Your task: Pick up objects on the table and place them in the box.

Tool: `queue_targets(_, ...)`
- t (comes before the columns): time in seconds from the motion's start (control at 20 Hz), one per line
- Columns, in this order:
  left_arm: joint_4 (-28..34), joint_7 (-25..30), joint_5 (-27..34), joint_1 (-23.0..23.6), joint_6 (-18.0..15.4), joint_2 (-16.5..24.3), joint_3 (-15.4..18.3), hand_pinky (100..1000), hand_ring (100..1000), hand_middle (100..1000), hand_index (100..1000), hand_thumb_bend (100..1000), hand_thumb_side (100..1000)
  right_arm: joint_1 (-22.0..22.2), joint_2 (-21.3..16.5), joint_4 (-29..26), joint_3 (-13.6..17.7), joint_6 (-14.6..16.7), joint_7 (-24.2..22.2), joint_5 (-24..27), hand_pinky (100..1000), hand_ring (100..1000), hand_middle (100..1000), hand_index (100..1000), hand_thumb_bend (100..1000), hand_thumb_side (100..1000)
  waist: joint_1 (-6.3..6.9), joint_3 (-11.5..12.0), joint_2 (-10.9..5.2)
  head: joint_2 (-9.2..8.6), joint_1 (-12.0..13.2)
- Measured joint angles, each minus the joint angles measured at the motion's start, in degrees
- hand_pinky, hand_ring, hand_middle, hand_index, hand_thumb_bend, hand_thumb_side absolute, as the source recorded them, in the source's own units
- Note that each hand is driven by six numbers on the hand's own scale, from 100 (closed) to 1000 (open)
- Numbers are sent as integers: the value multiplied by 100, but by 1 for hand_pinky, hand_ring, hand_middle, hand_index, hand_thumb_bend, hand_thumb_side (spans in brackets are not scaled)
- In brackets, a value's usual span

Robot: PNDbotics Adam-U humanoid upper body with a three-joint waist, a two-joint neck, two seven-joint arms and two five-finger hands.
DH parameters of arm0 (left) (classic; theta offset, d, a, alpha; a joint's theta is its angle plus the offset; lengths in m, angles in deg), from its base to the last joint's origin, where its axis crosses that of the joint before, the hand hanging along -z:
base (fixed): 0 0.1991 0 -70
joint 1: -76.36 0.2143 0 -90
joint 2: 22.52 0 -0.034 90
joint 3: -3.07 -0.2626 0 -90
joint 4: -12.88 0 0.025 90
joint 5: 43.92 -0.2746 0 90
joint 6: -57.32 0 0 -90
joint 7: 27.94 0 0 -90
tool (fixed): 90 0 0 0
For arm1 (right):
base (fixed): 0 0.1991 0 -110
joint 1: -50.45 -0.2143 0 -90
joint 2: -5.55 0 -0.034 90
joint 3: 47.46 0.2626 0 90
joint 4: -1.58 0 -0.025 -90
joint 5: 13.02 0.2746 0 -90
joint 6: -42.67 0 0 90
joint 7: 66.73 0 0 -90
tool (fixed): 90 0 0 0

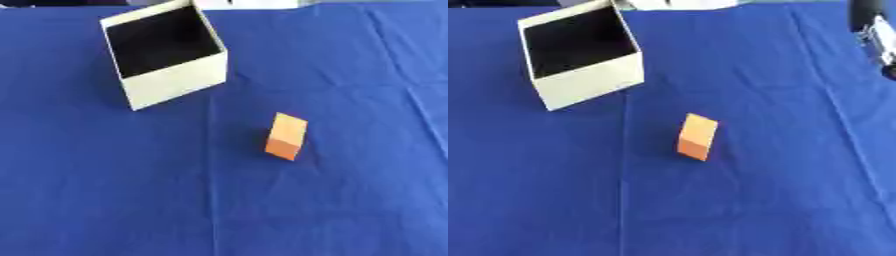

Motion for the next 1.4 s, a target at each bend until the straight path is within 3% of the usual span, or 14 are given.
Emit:
queue_targets(0.2, 0, 3, 0, 10, 2, 0, 0, 469, 531, 623, 734, 360, 708, 14, -192, 0, -127, 14, -116, -7, 839, 814, 686, 784, 100, 899, -7, 5, 0, 2, -2)
queue_targets(0.55, 0, 40, -1, 14, 16, 0, -2, 468, 531, 623, 733, 354, 708, 109, -843, -1, -484, 89, -528, 19, 851, 847, 743, 806, 100, 891, -51, 38, 0, 6, -42)
queue_targets(0.85, 0, 81, -1, 13, 18, 1, -5, 468, 531, 623, 732, 353, 709, 68, -1355, -1, -855, 176, -1151, 106, 865, 888, 814, 829, 100, 860, -58, 93, 3, 6, -62)
queue_targets(1.1, 0, 99, 0, 2, 4, 1, -8, 467, 532, 624, 732, 353, 709, 33, -1531, -2, -1067, 196, -1630, 199, 865, 896, 833, 835, 100, 851, -62, 140, 53, 3, -55)
queue_targets(1.3, 0, 101, -1, -10, 1, 1, -8, 466, 532, 624, 732, 353, 710, -5, -1584, -2, -1161, 189, -1893, 369, 874, 912, 855, 850, 100, 799, -62, 165, 68, 3, -58)
queue_targets(1.4, 0, 104, -1, -20, 0, 1, -12, 466, 532, 624, 732, 353, 710, -66, -1586, -2, -1215, 170, -2006, 416, 879, 920, 865, 868, 140, 712, -62, 167, 74, 2, -73)
